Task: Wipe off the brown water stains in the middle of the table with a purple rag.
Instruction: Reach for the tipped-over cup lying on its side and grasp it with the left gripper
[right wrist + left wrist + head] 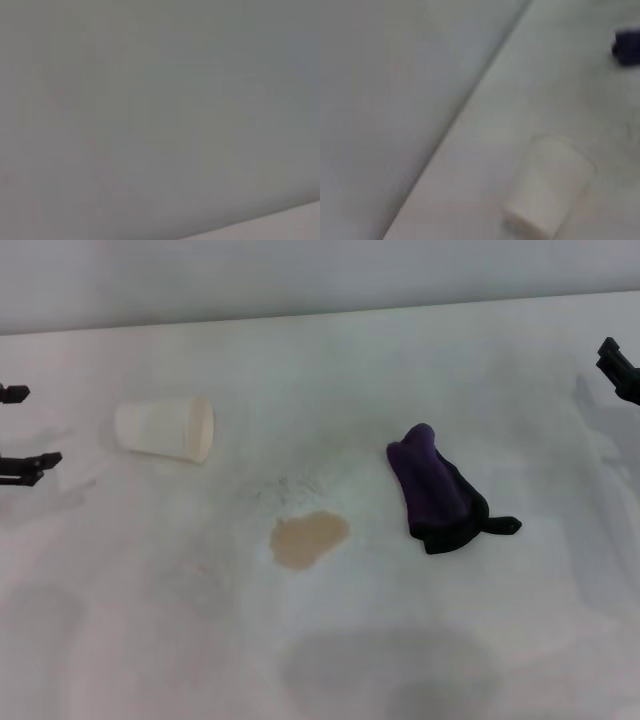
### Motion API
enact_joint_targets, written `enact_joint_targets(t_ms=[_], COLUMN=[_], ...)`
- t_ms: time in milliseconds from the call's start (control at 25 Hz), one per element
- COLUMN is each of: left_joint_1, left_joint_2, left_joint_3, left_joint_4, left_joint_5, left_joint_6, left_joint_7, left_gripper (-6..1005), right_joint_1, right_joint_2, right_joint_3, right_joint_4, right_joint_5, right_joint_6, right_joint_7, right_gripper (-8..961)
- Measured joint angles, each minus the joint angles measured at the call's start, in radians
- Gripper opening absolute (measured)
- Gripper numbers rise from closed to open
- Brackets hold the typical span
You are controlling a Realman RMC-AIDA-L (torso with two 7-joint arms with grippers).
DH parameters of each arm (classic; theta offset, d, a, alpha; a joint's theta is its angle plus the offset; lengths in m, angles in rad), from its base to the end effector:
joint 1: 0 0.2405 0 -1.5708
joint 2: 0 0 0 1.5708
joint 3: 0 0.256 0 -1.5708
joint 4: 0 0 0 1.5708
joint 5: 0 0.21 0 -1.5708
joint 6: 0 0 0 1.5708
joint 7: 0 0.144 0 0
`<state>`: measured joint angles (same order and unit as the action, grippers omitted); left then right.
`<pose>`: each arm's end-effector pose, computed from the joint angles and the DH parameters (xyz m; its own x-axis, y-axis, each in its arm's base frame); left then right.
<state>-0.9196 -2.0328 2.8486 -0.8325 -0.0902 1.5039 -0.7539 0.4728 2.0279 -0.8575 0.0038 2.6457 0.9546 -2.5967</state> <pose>-0.3000 0.3826 0.0734 0.9982 0.0260 -0.0536 -0.0054 -0.8569 -0.5155 0.3969 0.3309 0.0200 0.4838 -0.1713 -0.8582 -0.8584 0.0980 -0.5035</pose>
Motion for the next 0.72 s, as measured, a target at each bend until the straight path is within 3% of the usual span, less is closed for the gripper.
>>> enact_joint_targets(t_ms=[200, 720], left_joint_1=[-0.095, -0.198], left_joint_2=[-0.036, -0.042], left_joint_3=[0.000, 0.000], left_joint_4=[-0.055, 0.029], left_joint_5=[0.125, 0.298], left_joint_6=[-0.088, -0.178], left_joint_7=[0.066, 0.146], left_gripper=[875, 875], right_joint_1=[0.003, 0.012], right_joint_2=[0.000, 0.000], right_joint_3=[0.001, 0.056], right_joint_4=[0.006, 0.022], right_joint_5=[0.002, 0.004], right_joint_6=[-0.005, -0.010], right_joint_7=[0.035, 0.091], right_gripper=[844, 844])
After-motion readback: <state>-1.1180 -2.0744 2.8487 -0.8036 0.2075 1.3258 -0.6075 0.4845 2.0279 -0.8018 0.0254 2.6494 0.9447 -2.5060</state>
